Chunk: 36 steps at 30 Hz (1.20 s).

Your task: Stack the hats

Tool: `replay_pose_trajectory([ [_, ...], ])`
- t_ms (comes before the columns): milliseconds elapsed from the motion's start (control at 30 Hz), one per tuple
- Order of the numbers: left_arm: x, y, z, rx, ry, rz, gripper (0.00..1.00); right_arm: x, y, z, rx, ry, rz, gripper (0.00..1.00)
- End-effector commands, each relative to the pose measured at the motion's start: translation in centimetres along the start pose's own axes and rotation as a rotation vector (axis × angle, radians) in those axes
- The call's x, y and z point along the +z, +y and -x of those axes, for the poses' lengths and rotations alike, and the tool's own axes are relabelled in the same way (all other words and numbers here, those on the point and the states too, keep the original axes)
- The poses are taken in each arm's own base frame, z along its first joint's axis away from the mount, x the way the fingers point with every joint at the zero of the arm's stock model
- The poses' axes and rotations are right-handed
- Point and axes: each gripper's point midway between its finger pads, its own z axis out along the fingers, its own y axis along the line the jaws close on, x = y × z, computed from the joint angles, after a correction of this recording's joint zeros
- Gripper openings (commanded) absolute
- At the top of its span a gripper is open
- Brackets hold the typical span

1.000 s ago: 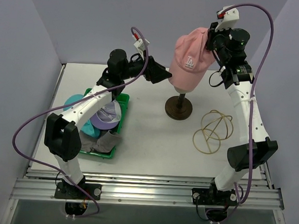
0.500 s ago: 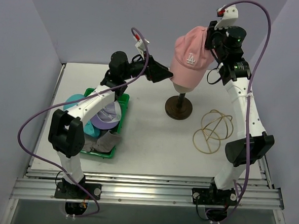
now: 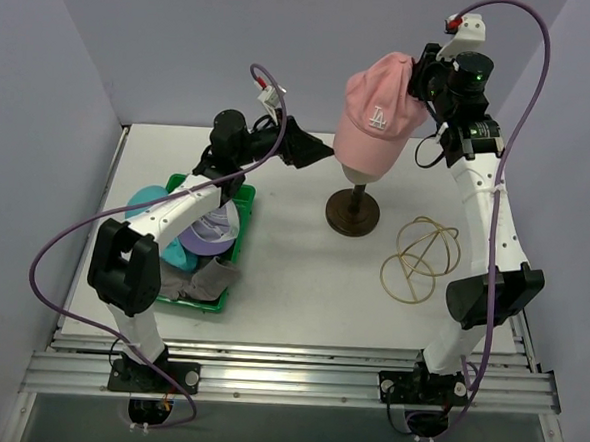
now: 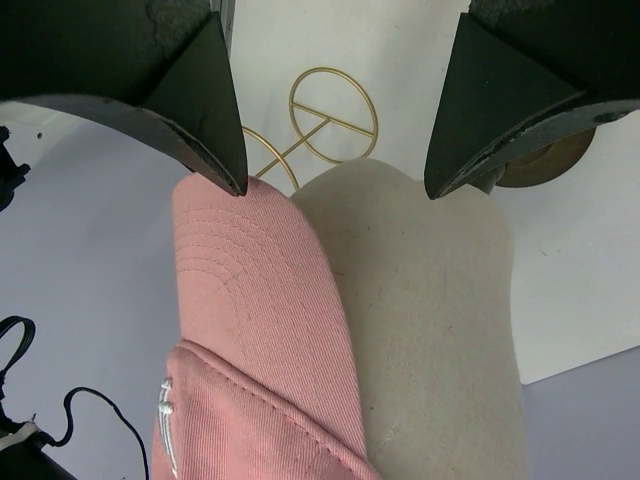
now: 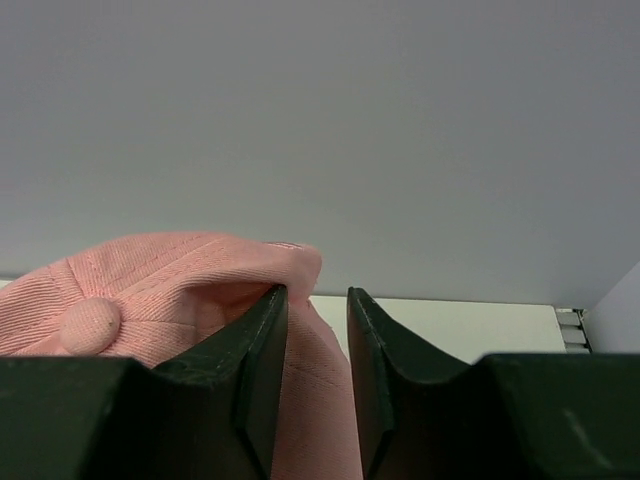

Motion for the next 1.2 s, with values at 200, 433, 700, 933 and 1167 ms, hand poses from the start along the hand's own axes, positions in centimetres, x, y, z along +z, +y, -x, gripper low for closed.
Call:
replay_pose_trajectory([
  [200, -4.0, -1.4, 0.6, 0.118, -0.077, 0.155, 0.8, -3.8, -2.4, 4.5, 0.125, -0.075, -0.063, 0.37],
  [433, -5.5, 3.0, -7.1, 0.138, 0.019, 0.463, 0.78, -6.2, -3.3, 2.4, 0.21, -0.018, -0.113, 0.47],
  [700, -3.5, 4.6, -12.4, 0.208, -0.002, 0.56, 0.77, -9.7, -4.4, 2.2, 0.248, -0.035, -0.173, 0.5],
  [933, 1.4, 6.5, -16.1, 0.281, -0.125, 0.619, 0.72, -12.8, -3.9, 2.7, 0.257, -0.075, -0.145, 0.5],
  [1167, 5.3, 8.8, -17.6, 0.211, -0.187, 0.597, 0.72, -17.3, -3.1, 6.6, 0.256, -0.198, -0.099, 0.51],
])
